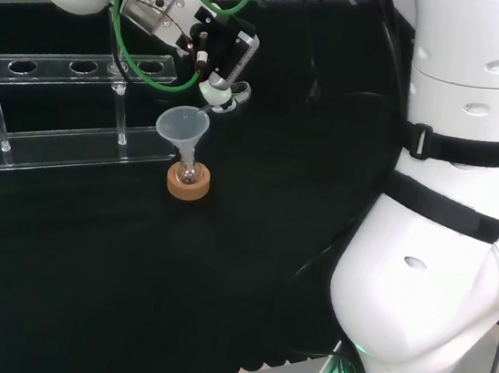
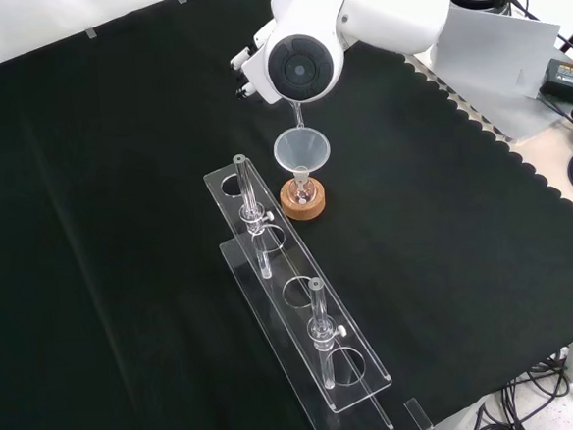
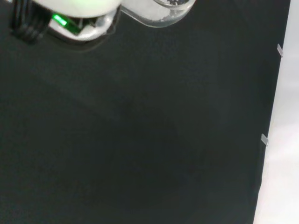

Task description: Pour all the NaCl from the weighing funnel into the round-bottom flask.

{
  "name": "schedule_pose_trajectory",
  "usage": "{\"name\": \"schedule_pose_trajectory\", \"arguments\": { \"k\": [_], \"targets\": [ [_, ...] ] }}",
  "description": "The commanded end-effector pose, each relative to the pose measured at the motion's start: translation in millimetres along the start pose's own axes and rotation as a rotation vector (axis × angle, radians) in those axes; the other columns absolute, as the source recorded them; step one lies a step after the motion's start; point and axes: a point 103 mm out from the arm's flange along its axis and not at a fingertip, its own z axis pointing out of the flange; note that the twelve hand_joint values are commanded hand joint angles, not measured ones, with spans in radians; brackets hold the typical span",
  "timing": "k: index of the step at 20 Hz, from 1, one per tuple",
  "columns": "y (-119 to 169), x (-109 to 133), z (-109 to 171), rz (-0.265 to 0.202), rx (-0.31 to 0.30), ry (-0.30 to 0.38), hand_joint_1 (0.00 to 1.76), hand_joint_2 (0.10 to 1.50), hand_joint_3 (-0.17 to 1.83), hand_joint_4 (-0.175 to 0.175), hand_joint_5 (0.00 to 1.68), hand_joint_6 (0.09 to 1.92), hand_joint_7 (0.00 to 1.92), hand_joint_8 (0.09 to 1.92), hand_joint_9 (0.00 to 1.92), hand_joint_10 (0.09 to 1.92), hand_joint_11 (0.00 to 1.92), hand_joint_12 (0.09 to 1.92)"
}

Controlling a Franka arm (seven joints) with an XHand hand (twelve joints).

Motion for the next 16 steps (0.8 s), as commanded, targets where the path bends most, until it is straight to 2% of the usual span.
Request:
{"name": "schedule_pose_trajectory", "arguments": {
  "k": [1,16],
  "targets": [
    [0,1,-3,0.0,0.009,-0.008,1.14,0.61,0.68,0.175,1.36,0.53,0.45,0.58,0.8,0.38,0.58,1.2],
    [-2,4,-14,0.006,0.008,-0.07,1.14,0.62,0.68,0.175,1.36,0.53,0.44,0.58,0.8,0.38,0.58,1.2]
  ]
}}
